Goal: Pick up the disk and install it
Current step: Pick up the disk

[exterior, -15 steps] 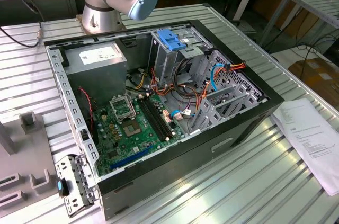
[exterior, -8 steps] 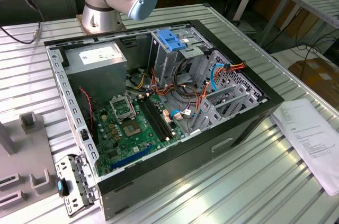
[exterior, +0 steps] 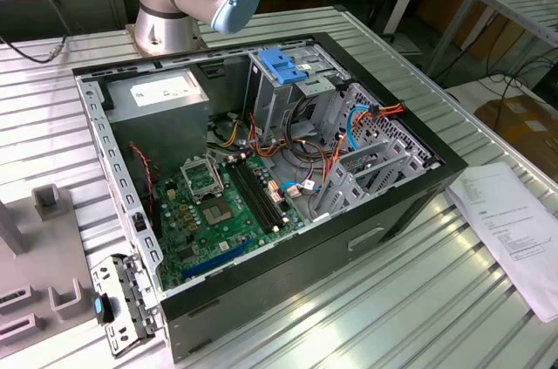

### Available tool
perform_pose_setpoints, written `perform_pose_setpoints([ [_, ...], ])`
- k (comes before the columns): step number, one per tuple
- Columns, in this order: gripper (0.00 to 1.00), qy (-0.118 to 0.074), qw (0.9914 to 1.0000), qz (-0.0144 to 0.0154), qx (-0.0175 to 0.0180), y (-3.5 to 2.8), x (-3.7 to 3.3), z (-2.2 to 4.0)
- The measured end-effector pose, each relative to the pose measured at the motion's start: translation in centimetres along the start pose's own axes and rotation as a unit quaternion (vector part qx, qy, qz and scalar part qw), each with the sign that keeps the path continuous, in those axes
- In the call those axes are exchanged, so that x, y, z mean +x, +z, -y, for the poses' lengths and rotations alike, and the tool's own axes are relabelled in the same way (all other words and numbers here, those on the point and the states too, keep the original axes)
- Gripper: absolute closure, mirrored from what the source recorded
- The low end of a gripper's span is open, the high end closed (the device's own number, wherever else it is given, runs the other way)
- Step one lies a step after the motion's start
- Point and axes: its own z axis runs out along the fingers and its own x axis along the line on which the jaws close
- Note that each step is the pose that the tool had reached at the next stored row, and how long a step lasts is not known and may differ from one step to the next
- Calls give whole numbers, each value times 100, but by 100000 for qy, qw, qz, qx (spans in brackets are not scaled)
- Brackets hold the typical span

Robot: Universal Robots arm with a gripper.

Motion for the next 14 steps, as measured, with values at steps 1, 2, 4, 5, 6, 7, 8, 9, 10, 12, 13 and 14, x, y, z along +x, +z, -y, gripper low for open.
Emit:
perform_pose_setpoints([
  [1, 63, 1, 100000, -2, -4, -29, -1, 0],
  [2, 63, 1, 100000, 2, 6, -55, -1, 0],
  [4, 63, 1, 100000, -1, 0, -150, -3, 0],
  [5, 63, 1, 100000, 1, 3, -177, -3, 1],
  [6, 63, 3, 100000, -2, -3, -211, -4, 1],
  [7, 63, 2, 100000, -2, -5, -240, -4, 1],
  [8, 63, 3, 100000, 1, 1, -271, -5, 1],
  [9, 63, 1, 100000, -1, 1, -295, -5, 1],
  [10, 63, 1, 100000, -1, -3, -349, -6, 1],
  [12, 63, 2, 100000, 3, -1, -430, -7, 1],
  [13, 63, 3, 100000, -2, -9, -473, -8, 2],
  [14, 63, 1, 100000, 44, -8, -551, -10, 1],
])
